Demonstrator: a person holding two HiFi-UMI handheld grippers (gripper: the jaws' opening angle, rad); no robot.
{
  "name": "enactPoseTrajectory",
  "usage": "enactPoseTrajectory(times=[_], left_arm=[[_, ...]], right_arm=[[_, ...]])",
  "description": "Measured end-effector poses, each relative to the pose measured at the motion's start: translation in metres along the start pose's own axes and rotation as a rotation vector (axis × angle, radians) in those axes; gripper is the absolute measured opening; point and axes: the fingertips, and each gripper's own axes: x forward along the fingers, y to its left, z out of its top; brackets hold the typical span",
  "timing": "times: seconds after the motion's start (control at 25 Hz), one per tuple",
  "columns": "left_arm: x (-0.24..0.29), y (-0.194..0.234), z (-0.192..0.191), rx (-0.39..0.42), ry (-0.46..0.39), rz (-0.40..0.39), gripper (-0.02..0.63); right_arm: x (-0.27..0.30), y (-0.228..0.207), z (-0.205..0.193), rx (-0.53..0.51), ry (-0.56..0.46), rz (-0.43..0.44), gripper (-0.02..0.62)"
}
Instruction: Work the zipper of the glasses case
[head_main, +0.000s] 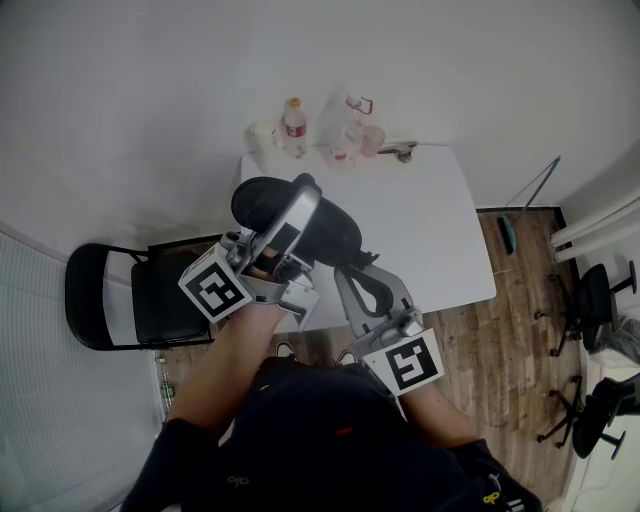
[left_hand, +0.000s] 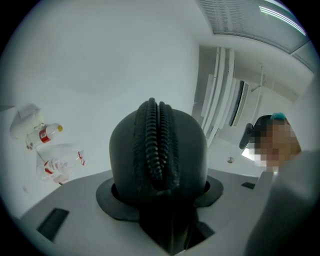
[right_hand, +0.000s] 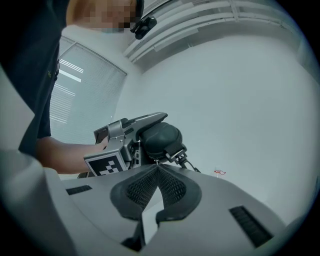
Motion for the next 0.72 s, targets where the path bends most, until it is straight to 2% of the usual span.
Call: enactPoseTrajectory(times=[0.12,0.24,0.44,0.72], left_arm=[[-0.002,0.001,0.001,-0.006,0.009,0.000,0.258],[-0.004,0.003,-0.004,0.005,0.049,-0.002,0.258],[-0.004,-0.005,-0.019,0.069,0.185,-0.061,0.258],[-0.005,-0.006,-0.042,0.132,0.352,-0.105,0.258]], right_arm=[[-0.004,-0.011,0.003,-0.035,0.014,-0.016,0.018],[-0.006,-0.017,0.004,-0.114,0.025,0.003,0.018],[-0.012,-0.019,-0.003,-0.372,0.106,0.094,0.018],[-0.013,-0.025,-0.005,-0.513,0.156,0.113,0.018]])
